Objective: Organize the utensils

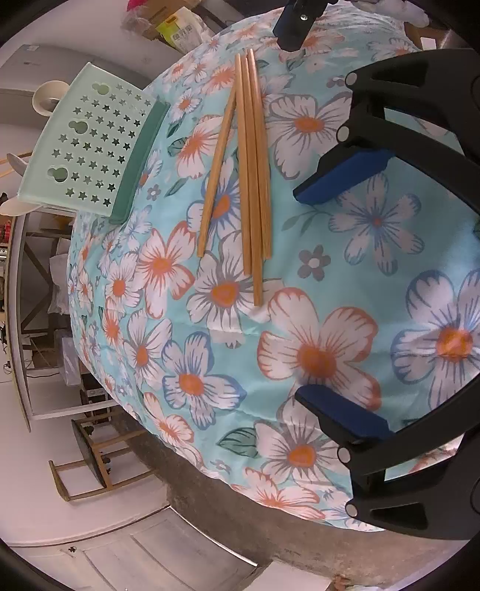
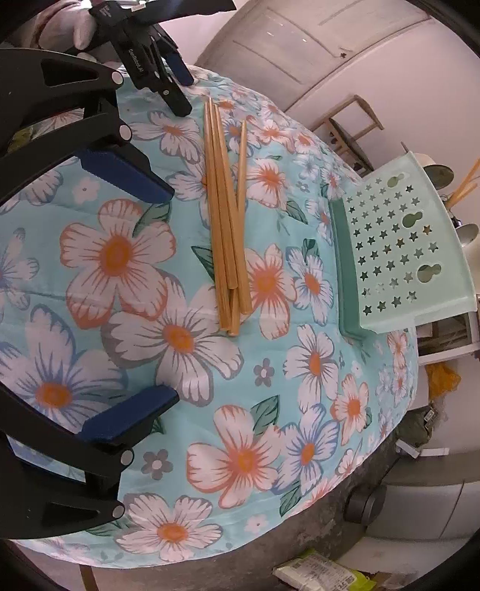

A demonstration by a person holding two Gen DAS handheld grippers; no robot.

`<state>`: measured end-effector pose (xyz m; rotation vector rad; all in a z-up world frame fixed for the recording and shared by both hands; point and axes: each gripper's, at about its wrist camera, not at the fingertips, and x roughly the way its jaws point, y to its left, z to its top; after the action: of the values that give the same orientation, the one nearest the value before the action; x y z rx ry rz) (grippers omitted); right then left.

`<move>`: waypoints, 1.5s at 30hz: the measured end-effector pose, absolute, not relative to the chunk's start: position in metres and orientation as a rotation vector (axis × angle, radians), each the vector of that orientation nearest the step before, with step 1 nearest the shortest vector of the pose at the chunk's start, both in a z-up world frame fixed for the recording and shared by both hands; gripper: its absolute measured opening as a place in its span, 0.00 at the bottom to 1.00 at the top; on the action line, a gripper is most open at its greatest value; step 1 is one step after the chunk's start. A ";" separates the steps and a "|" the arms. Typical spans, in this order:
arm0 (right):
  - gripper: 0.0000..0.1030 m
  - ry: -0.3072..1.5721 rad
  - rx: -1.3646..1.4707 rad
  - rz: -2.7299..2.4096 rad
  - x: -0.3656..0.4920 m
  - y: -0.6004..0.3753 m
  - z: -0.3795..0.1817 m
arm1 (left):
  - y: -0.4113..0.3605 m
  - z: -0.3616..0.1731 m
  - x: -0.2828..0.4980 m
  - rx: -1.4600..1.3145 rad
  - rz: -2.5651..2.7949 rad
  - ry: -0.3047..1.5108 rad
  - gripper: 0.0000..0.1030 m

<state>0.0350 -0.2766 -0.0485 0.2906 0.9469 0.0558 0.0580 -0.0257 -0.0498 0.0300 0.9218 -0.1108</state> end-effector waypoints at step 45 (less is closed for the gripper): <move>0.94 0.743 0.343 0.074 0.007 -0.282 -0.058 | -0.044 -0.051 0.036 0.141 0.019 0.805 0.93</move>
<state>0.0069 -0.2817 -0.0583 0.3434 0.7435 0.0739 0.0364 -0.0440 -0.0515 0.1410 0.8049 0.0193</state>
